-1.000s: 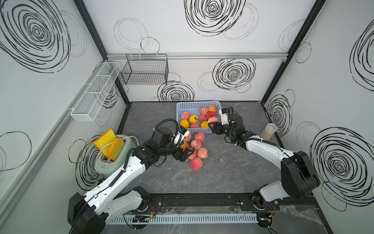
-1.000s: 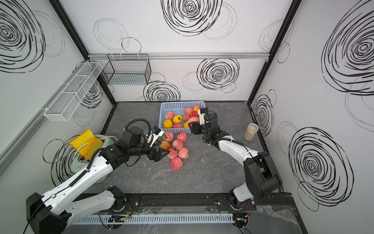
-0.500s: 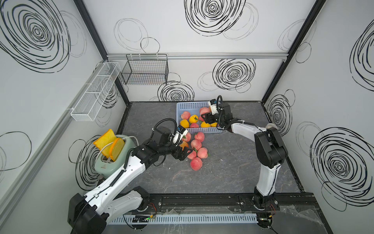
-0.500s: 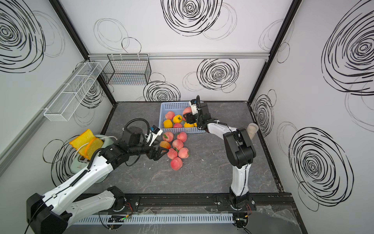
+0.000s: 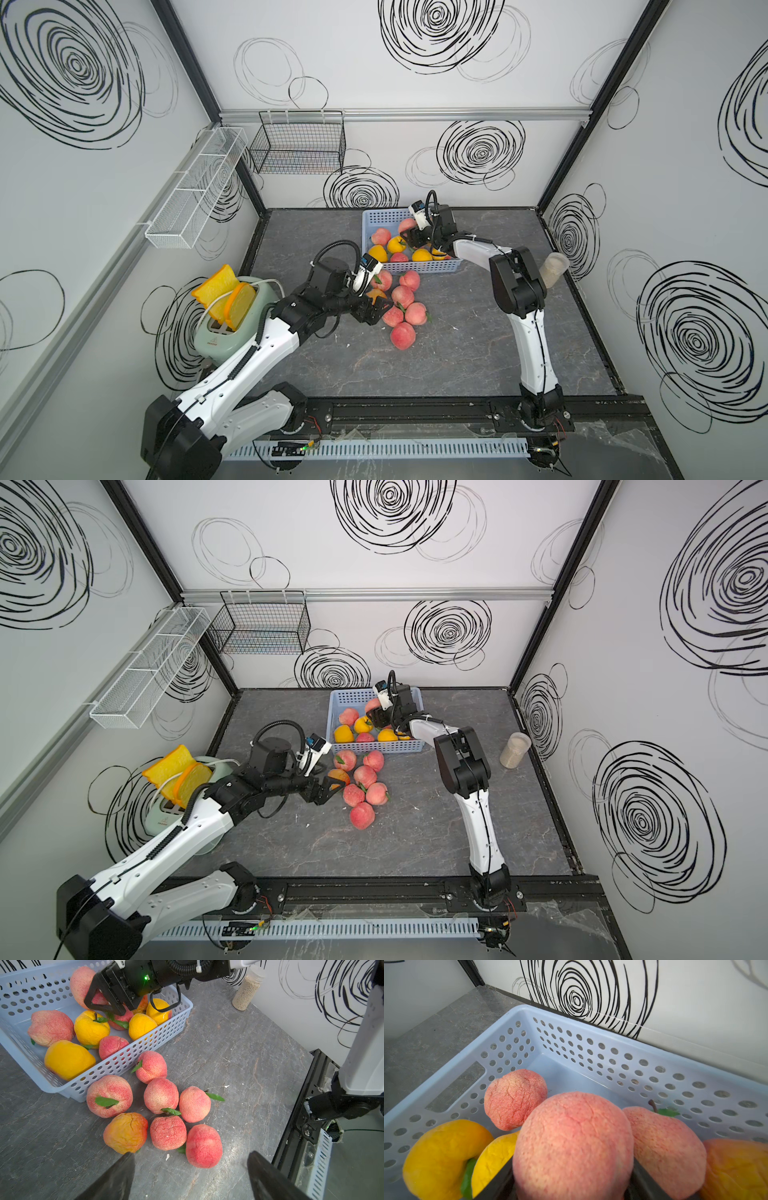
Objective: Put the peaches into the basket
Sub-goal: Place the peach in the basket.
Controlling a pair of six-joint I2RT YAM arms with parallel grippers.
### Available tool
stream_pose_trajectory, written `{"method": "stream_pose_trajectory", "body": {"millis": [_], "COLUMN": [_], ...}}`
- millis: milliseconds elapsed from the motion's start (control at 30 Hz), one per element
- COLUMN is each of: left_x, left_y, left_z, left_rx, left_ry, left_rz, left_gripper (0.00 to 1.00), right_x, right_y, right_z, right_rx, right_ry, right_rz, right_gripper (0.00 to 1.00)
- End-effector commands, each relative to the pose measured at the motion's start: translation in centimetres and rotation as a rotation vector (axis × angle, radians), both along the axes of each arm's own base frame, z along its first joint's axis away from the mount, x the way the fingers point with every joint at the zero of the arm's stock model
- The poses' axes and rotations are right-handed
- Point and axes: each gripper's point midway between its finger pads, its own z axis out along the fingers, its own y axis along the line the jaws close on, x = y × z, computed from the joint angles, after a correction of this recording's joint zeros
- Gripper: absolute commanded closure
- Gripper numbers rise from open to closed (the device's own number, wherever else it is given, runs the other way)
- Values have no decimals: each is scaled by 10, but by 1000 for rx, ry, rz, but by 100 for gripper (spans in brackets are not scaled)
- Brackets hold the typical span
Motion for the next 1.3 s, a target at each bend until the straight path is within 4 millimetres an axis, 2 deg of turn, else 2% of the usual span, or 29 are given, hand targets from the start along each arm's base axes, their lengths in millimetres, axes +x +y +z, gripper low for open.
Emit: {"method": "stream_pose_trajectory", "body": {"millis": [0,67,200,500,667,800,900,1067,1267], "left_x": [8,8,10,12,12,13,12,13,17], "left_y": [-1,-1,0,3,3,4,5,5,7], "left_z": [1,1,0,-1,-2,-1,-1,0,-2], "left_rx": [-7,-5,0,5,5,3,1,-5,-4], "left_ry": [-27,-26,-26,-19,-14,-14,-13,-8,-1], "left_rz": [4,1,7,22,24,29,30,40,68], "left_gripper": [11,11,11,11,11,11,11,11,12], "right_x": [6,8,10,10,2,-12,-29,-72,-139], "right_y": [1,1,2,-2,-6,-13,-22,-41,-66], "right_z": [3,4,10,39,59,84,101,122,126], "right_rx": [-17,-13,-1,23,45,71,88,122,156], "right_ry": [-18,-21,-27,-63,-89,-127,-151,-181,-179], "right_rz": [19,12,2,-22,-29,-40,-52,-62,-57], "right_gripper": [26,19,14,13,13,13,14,14,14]}}
